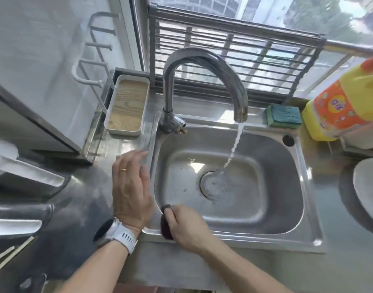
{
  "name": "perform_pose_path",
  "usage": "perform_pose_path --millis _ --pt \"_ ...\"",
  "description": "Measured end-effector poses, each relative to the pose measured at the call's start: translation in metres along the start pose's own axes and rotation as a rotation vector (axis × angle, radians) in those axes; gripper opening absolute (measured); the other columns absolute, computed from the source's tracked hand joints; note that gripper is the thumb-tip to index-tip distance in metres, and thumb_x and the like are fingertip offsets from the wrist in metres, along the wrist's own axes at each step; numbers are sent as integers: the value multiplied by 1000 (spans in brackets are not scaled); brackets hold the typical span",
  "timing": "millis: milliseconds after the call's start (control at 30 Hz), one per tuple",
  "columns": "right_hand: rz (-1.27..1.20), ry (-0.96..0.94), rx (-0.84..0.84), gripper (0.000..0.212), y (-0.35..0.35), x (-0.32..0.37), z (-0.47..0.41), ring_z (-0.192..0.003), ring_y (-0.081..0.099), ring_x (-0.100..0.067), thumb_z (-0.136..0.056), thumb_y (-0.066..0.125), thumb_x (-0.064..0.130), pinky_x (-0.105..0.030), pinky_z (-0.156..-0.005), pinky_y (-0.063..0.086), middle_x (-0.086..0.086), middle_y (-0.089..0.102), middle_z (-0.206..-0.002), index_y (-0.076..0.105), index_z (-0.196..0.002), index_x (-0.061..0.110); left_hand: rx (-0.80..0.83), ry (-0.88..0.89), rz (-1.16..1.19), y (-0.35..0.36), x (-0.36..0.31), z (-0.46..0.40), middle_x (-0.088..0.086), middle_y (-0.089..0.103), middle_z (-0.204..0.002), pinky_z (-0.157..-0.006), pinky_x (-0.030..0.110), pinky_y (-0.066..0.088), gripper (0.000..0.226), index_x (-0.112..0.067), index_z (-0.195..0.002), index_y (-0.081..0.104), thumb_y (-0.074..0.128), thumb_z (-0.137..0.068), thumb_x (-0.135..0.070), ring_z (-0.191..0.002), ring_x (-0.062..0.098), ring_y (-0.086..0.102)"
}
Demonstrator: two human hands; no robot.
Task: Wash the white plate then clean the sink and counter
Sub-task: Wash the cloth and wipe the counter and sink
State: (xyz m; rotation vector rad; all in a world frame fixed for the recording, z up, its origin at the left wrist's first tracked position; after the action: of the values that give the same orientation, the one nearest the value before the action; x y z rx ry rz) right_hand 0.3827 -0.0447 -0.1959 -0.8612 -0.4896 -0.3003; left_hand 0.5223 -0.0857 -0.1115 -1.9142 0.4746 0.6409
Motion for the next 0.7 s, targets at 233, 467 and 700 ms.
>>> perform_pose_path --millis 233,467,700 --pt "520 39 323 37 -87 -144 53 -90 61 -37 -103 35 31 -34 -71 42 -23 67 -105 62 -90 8 310 150 -92 55 -5 37 14 64 -123 -110 45 43 38 -3 -118 67 37 -101 -20 -119 31 55" --pt "1199 -333 261 26 -186 -235 24 -82 63 -28 -85 47 18 -35 -70 57 -1 64 -80 68 -69 17 293 210 -217 66 -3 47 17 68 -118 -109 51 42 35 0 -111 72 43 -95 -12 -116 36 56" --pt "1629 -866 127 21 -230 -148 -98 -134 51 -28 -93 61 13 -42 -115 38 -6 66 -130 76 -108 11 303 228 -243 69 -5 47 10 70 -117 -113 45 37 30 -7 -108 73 46 -94 -10 -115 32 63"
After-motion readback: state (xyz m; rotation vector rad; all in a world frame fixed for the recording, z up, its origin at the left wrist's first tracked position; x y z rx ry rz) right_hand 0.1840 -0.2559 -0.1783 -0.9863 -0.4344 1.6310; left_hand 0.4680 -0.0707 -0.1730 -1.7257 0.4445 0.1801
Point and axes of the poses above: each hand's wrist, its own z-axis away from the middle knuckle, its own y-axis out of the palm, x = y × z, the point moved 7 cm from there along -z, towards the middle knuckle
